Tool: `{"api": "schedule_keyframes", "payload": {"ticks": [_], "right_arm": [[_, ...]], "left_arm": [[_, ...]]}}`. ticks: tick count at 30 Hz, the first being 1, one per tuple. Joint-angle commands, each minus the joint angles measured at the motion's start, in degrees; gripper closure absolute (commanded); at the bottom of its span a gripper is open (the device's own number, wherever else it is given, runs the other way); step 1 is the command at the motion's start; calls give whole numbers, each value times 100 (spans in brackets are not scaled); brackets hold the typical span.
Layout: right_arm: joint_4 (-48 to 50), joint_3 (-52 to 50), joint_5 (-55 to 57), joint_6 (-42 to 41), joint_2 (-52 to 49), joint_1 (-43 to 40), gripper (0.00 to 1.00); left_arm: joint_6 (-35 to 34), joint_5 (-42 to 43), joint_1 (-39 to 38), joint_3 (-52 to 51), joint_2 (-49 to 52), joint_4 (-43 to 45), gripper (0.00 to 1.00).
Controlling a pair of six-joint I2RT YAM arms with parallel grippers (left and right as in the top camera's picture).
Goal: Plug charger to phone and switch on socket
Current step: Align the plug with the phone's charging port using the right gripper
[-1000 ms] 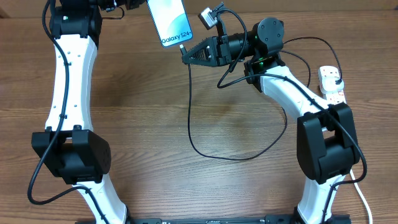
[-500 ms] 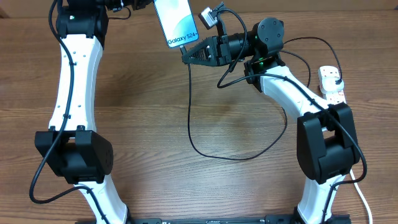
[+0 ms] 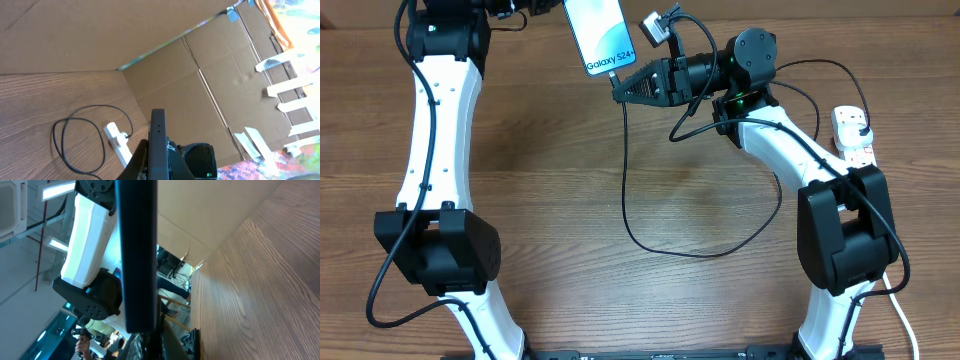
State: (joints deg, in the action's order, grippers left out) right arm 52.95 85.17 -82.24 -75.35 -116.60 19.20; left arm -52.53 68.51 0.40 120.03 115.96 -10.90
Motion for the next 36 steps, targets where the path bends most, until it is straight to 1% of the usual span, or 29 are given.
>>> {"api": "schedule_keyframes", "payload": {"ticks": [1,19,36], "right_arm": [[96,79,11,17,-20,-22,96],[101,79,13,323,-22,-24,96],[98,79,33,361,-22,-170,96]], "left_arm": [[96,11,31,87,2,42,96],[-24,35,33,87,2,44,96],[-26,81,33,87,2,44,96]]}}
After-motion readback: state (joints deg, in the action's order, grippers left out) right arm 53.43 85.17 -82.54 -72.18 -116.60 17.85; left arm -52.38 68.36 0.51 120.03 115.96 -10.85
